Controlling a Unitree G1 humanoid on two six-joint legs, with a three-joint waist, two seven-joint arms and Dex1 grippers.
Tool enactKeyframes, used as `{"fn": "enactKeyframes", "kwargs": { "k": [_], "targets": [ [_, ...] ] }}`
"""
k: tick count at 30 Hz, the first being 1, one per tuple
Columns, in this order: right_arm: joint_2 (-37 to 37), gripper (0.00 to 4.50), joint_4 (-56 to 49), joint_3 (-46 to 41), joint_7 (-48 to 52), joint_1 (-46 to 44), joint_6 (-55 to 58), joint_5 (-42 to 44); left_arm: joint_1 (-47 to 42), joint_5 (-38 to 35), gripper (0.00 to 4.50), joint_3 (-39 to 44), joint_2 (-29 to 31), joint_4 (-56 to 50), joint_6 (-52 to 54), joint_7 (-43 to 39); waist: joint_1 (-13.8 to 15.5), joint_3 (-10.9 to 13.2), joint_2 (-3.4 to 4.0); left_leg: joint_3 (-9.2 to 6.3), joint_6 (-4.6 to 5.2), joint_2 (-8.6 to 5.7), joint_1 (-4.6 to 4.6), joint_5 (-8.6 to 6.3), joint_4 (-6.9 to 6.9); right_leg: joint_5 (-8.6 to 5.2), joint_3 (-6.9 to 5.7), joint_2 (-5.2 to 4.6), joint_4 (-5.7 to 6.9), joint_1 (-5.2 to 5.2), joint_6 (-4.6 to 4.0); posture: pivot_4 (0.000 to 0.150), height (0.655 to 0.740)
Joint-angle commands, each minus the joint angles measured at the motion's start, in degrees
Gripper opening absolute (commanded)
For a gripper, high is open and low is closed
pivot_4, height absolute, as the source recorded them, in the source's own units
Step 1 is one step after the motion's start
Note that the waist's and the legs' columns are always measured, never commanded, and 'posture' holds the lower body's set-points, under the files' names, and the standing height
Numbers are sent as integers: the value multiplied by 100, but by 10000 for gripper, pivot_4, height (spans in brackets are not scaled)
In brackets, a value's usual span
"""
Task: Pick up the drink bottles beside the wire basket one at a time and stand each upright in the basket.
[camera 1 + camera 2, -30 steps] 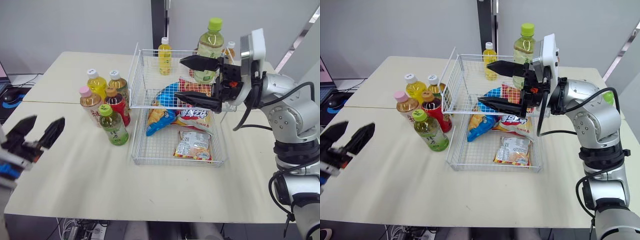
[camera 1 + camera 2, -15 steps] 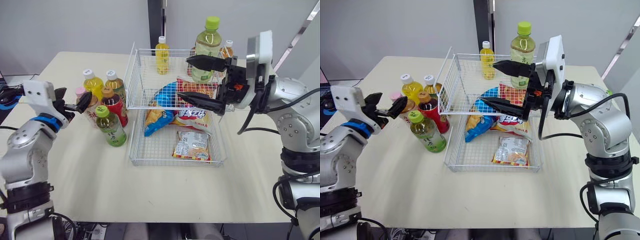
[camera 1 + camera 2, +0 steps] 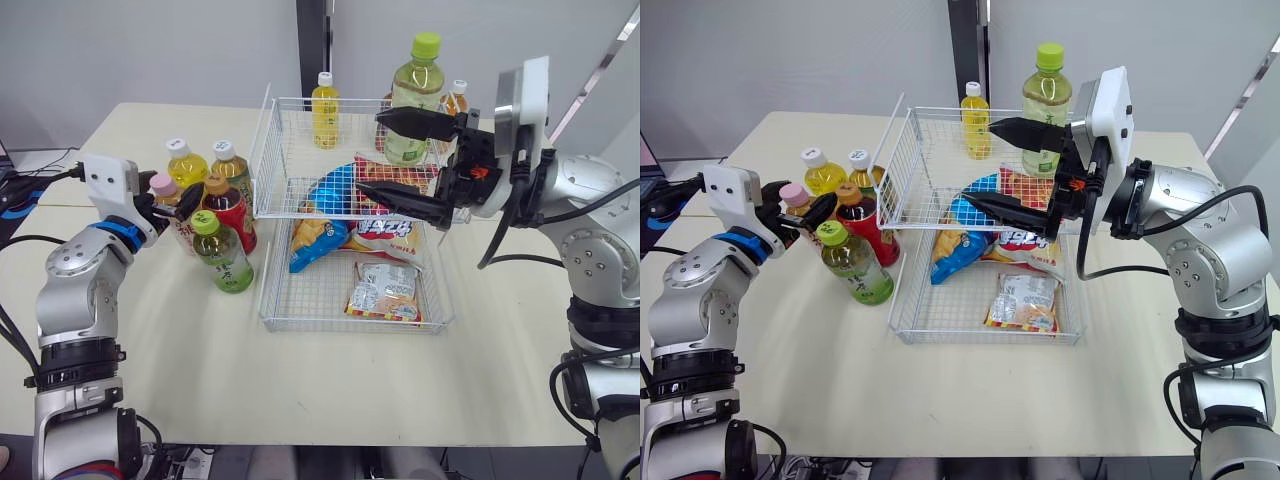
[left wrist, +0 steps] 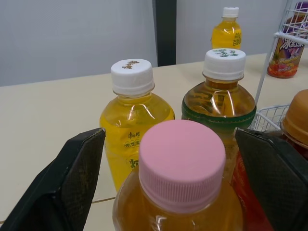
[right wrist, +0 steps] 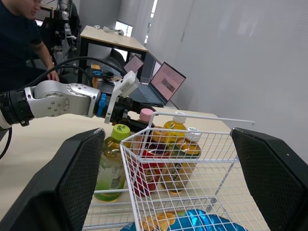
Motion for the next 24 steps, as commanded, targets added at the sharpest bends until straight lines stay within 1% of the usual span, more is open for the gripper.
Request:
{"fn": "enactKeyframes", "kwargs": {
  "k": [1,7,8,13,16,19,24],
  "targets": [
    [-49,45000,-184,-165,-37,-60,-17,70,-122,24,33407,43,5,-60,-117,-11,0,0,0,0,0,0,0,0,0,0,0,0,0,0,0,1500,7400],
    [-37,45000,-159,-183,-32,-75,-22,93,-35,42,14640,66,41,-68,-66,-11,-3,0,0,-1,0,0,1,0,0,0,0,0,0,1,0,1500,7400],
    [-35,45000,-157,-180,-26,-62,-29,92,-31,41,13936,85,49,-61,-59,8,-4,0,0,0,0,0,1,0,0,0,0,0,0,1,0,1500,7400],
    [4,45000,-111,-151,9,-53,-71,80,-22,-117,13959,340,116,-171,43,96,-15,0,0,-1,0,1,1,0,0,0,0,0,0,0,0,1500,7400],
    [41,45000,-57,-179,8,-88,-119,75,-5,-480,13959,587,273,-550,245,-141,-29,1,-1,1,0,3,0,0,-1,0,1,1,0,-2,0,1500,7400],
    [64,45000,14,-219,16,-133,-167,63,-180,-903,13959,860,811,-950,647,-543,-26,8,-10,-2,0,5,-7,0,-2,0,-2,2,0,-9,0,1500,7400],
    [151,45000,79,-233,-23,-154,-242,47,-835,-1681,13959,1087,1735,-1098,1567,-1097,-10,13,-17,-7,-1,4,-14,0,-5,0,-9,2,-8,-11,0,1500,7400]
  ]
}}
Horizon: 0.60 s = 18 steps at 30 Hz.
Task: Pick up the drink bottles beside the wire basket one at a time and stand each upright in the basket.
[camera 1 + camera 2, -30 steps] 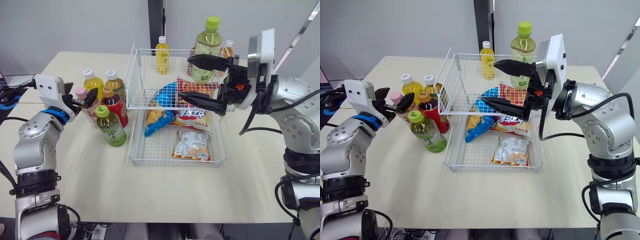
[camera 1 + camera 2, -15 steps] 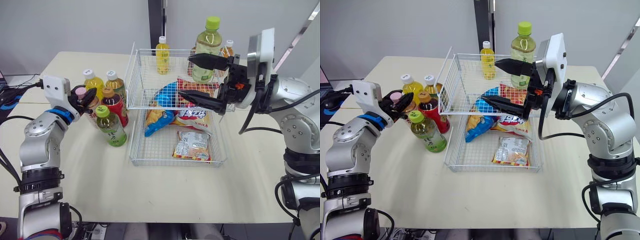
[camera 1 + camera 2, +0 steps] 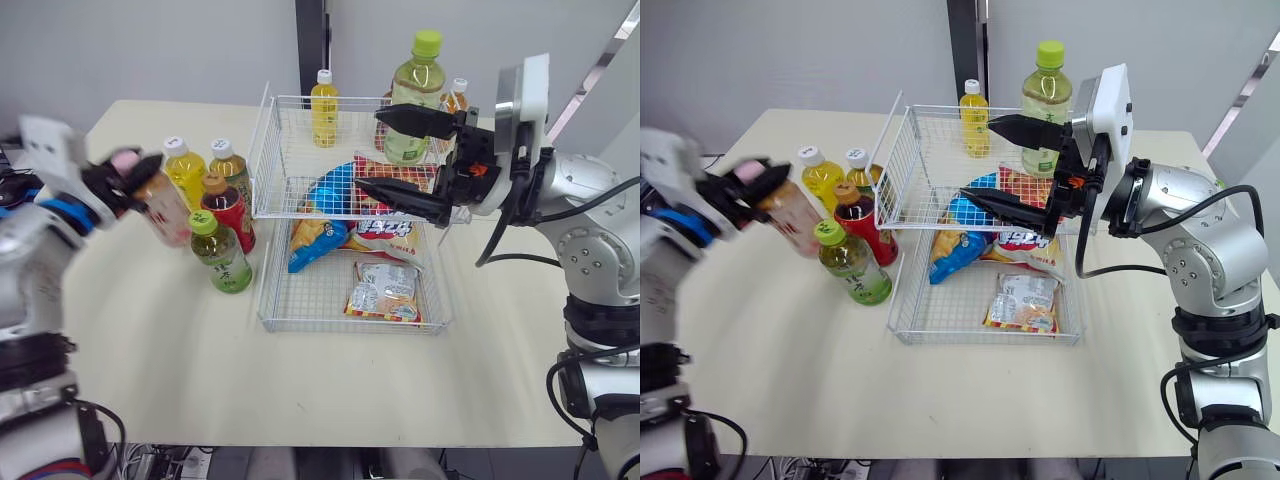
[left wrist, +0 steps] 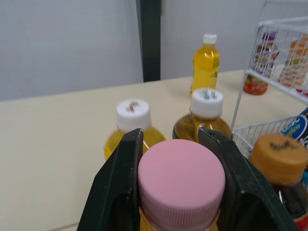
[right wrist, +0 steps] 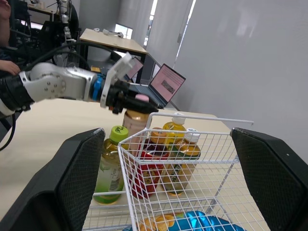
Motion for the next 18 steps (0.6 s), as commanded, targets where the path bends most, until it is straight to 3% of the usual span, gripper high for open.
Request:
{"fn": "enactKeyframes", "kwargs": {
  "k": [1,4,7,13,18],
  "targets": [
    [47,45000,-45,-208,-31,-124,-185,37,-756,-687,13959,312,703,-352,570,-466,11,0,0,1,0,-3,0,0,0,0,0,-2,0,0,1,1500,7400],
    [104,45000,-30,-204,-70,-126,-254,11,-1730,-800,13959,-42,1163,51,886,-779,36,2,-3,-2,0,-8,-1,0,1,-1,-4,-4,-4,4,2,1500,7400],
    [145,45000,-49,-234,-179,-133,-312,-40,-2868,-840,13959,-446,1117,460,1048,-971,39,3,-2,-4,0,-10,-3,0,3,-3,-7,-1,-3,3,5,1500,7400],
    [104,45000,-345,-396,-640,-42,-319,-154,-4852,-354,13959,-1407,-39,1429,630,-1168,84,3,-1,-3,0,-11,-8,0,8,-2,-6,0,-1,2,5,1500,7400],
    [-114,45000,-775,-622,-1041,195,-106,-148,-5675,271,13959,-1937,-1166,2633,-112,-1251,88,4,2,3,0,-10,-8,0,6,-1,0,0,-2,-1,2,1500,7400]
  ]
}}
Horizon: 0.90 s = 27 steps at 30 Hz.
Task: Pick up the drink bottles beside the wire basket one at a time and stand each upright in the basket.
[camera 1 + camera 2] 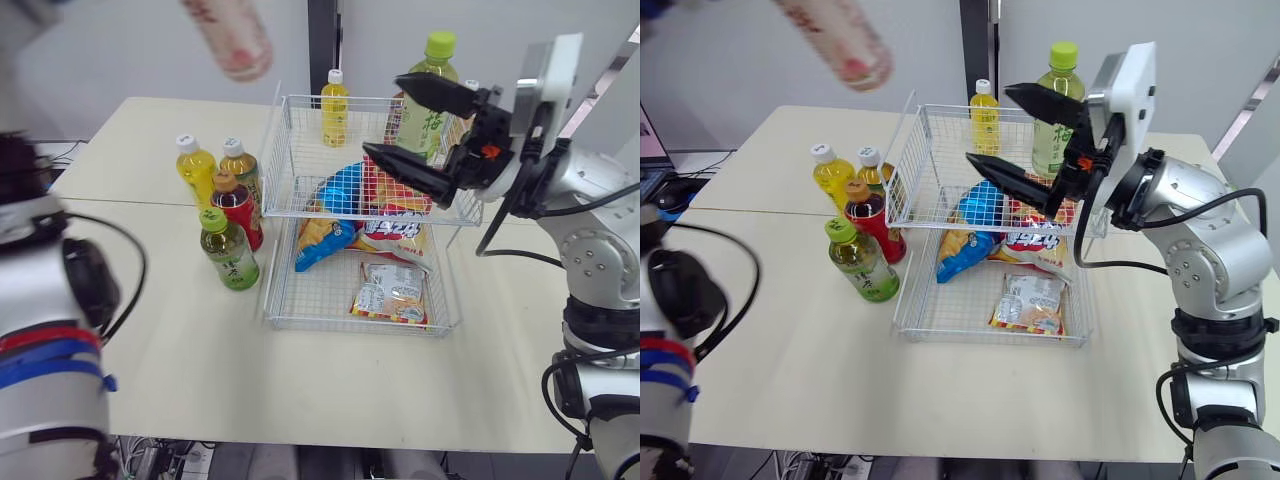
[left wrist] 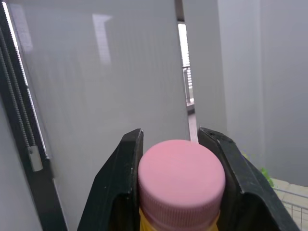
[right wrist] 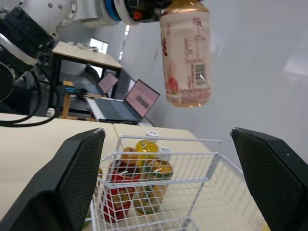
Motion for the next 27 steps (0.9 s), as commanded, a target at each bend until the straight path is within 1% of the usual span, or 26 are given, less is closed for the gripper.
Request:
{"fn": "enactKeyframes", "kwargs": {
  "k": [1,4,6,9,12,13,18,26,27],
  "targets": [
    [-183,45000,-466,-305,-318,113,110,-5,-537,369,13959,-146,-507,688,-640,-94,-1,1,2,0,0,0,0,0,0,0,-1,0,-1,0,0,1500,7400],
    [-338,45000,-767,-436,-544,310,271,40,-654,686,13959,-350,-1123,1298,-1088,-152,-61,3,5,7,0,-1,-3,0,-1,0,7,0,-2,-5,0,1500,7400],
    [-404,45000,-921,-494,-674,404,352,65,-693,865,13959,-416,-1404,1588,-1313,-192,-86,5,7,10,0,0,-7,0,-2,-1,10,1,-3,-10,0,1500,7400],
    [-462,45000,-1127,-583,-857,513,468,108,-703,1087,13959,-507,-1730,1925,-1590,-292,-121,5,10,16,0,0,-22,0,-4,-1,19,3,1,-33,0,1500,7400],
    [-520,45000,-1312,-659,-1035,629,580,152,-677,1305,13959,-587,-1988,2225,-1831,-413,-125,4,12,16,1,1,-76,2,3,0,19,5,20,-92,-1,1500,7400],
    [-537,45000,-1364,-681,-1089,661,616,170,-687,1370,13959,-586,-2082,2368,-1916,-428,-117,4,12,15,1,0,-81,2,4,0,17,5,20,-94,-1,1500,7400],
    [-599,45000,-1511,-736,-1260,746,730,218,-778,1578,13959,-521,-2339,2885,-2271,-472,-82,4,13,17,1,-4,-83,2,5,0,18,2,13,-94,0,1500,7400],
    [-635,45000,-1555,-714,-1351,717,830,265,-892,1708,13959,-382,-2584,3315,-2514,-492,-74,4,14,13,1,-6,-84,2,8,0,15,2,16,-91,0,1500,7400],
    [-635,45000,-1553,-711,-1349,712,837,275,-907,1710,17459,-357,-2593,3327,-2526,-500,-73,4,14,13,1,-6,-84,2,8,0,15,2,16,-91,0,1500,7400]
  ]
}}
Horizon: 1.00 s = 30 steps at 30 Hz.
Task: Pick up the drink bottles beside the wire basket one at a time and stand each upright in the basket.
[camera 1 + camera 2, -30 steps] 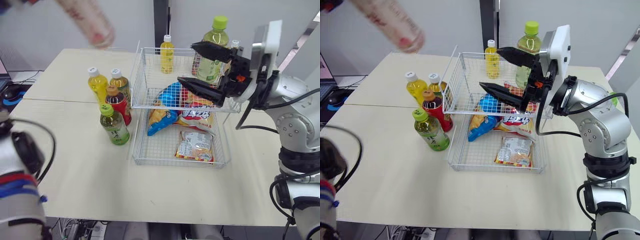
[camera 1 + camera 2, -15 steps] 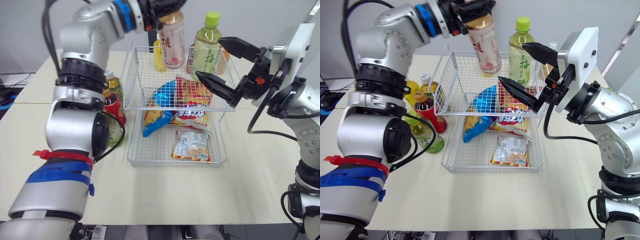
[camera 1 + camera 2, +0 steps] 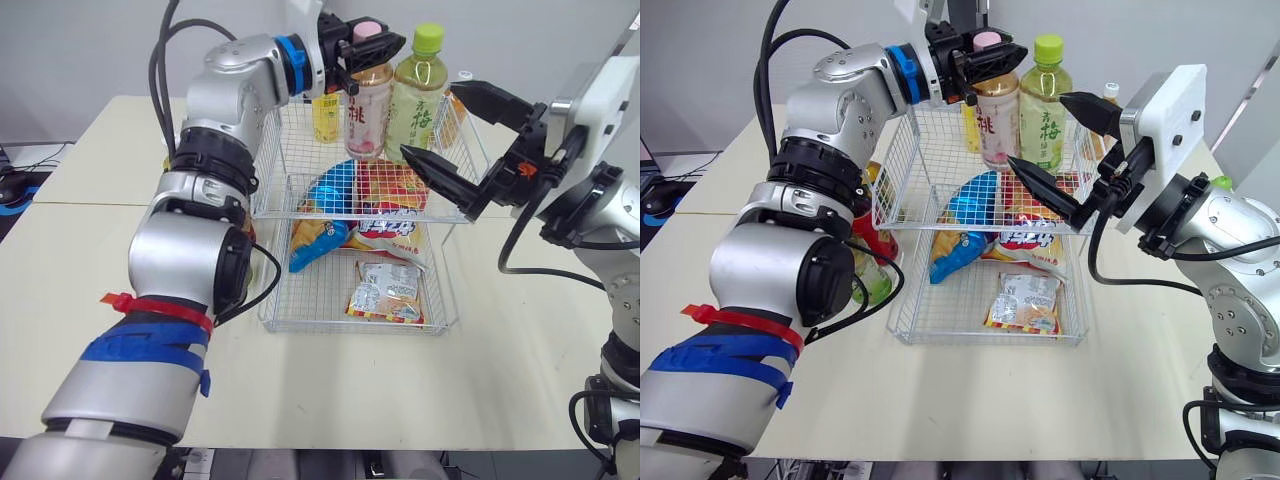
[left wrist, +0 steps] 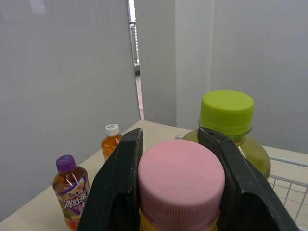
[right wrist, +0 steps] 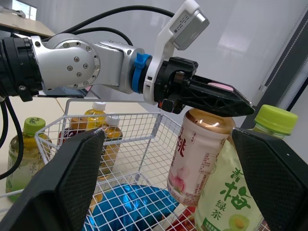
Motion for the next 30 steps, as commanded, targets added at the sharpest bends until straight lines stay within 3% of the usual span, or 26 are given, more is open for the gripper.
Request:
{"fn": "enactKeyframes", "kwargs": {
  "k": [1,5,9,17,21,25,30],
  "targets": [
    [-83,45000,-190,-166,-34,-79,-28,125,-294,-38,21096,186,-65,-55,-155,-46,1,0,0,0,0,0,0,0,0,0,0,0,0,0,0,1500,7400],
    [-88,45000,-147,-152,5,-95,-51,176,-317,-97,31347,318,49,-188,-11,-126,-10,0,1,-1,0,0,0,0,0,0,0,0,2,0,0,1500,7400],
    [-79,45000,-8,-86,171,-131,-139,219,-160,-214,44407,532,524,-722,359,-166,-43,-1,2,-1,0,1,3,0,1,0,1,2,6,0,0,1500,7400],
    [89,45000,731,338,896,-512,-566,93,1040,-191,44804,1107,2127,-2549,1122,567,-144,-8,15,-4,-1,11,13,2,9,0,0,3,22,1,-1,1500,7400],
    [224,45000,1243,636,1554,-827,-690,220,2161,-266,44804,1834,3059,-3398,1157,957,-147,-8,16,-8,-1,12,10,2,16,1,-5,2,24,2,-1,1500,7400],
    [373,45000,1741,873,2058,-1102,-834,149,3977,-510,44804,2805,3593,-4635,1438,1080,-130,-9,18,-8,-2,15,10,2,16,1,-8,-5,22,3,-2,1500,7400],
    [588,45000,2243,1133,2566,-1349,-1075,-21,6993,-1202,44804,4518,3122,-6795,2204,1034,-90,-13,15,-13,-1,15,11,1,24,1,-14,-15,25,10,-2,1500,7400]
  ]
}}
